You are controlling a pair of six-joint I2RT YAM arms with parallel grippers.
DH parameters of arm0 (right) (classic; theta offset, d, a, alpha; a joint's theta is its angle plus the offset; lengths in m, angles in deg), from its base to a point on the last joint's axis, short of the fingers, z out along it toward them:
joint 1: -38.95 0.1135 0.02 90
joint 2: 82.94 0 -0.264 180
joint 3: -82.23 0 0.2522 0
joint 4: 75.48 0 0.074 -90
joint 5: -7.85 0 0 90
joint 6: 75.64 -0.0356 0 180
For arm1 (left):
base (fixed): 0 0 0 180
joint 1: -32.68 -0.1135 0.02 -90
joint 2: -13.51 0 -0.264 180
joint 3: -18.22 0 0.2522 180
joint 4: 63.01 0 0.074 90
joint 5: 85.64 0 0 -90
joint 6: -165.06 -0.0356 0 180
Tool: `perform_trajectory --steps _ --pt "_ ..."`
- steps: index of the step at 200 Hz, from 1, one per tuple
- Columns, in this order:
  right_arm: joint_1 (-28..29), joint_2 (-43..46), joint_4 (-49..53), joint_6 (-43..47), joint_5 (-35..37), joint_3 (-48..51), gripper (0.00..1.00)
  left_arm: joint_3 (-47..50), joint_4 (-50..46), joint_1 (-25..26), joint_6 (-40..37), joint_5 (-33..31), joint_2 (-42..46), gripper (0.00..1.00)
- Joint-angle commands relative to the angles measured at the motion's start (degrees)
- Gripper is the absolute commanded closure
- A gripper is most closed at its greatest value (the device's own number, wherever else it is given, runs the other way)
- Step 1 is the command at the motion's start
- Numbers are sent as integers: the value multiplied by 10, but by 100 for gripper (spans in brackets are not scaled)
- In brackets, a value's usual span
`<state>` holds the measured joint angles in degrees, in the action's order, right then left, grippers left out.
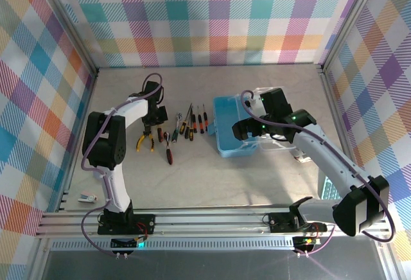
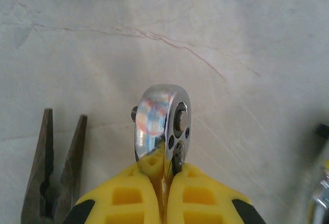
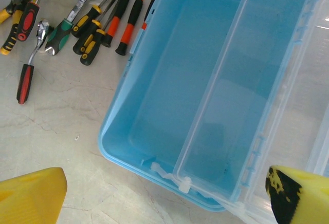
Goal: Pack the tool kit
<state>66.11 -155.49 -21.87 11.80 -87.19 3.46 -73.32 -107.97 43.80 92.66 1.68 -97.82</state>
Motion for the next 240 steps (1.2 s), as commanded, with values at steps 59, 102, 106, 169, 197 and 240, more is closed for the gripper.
perform_trajectory --steps 59,102,106,169,197,240 --pt "25 1 -59 -19 -112 -23 1 8 1 0 18 219 181 100" --pt "83 -69 -162 -80 -165 -52 1 60 147 32 125 367 222 100" --pt "87 -76 -172 -87 -166 -56 1 63 167 36 133 372 224 100" --pt "140 -194 -203 -135 -135 -140 9 79 249 96 192 376 230 100" --pt "145 -216 -211 -148 -126 -154 13 82 253 106 194 375 232 100" --pt "146 -233 -212 -167 -114 -164 27 94 261 118 196 384 249 100"
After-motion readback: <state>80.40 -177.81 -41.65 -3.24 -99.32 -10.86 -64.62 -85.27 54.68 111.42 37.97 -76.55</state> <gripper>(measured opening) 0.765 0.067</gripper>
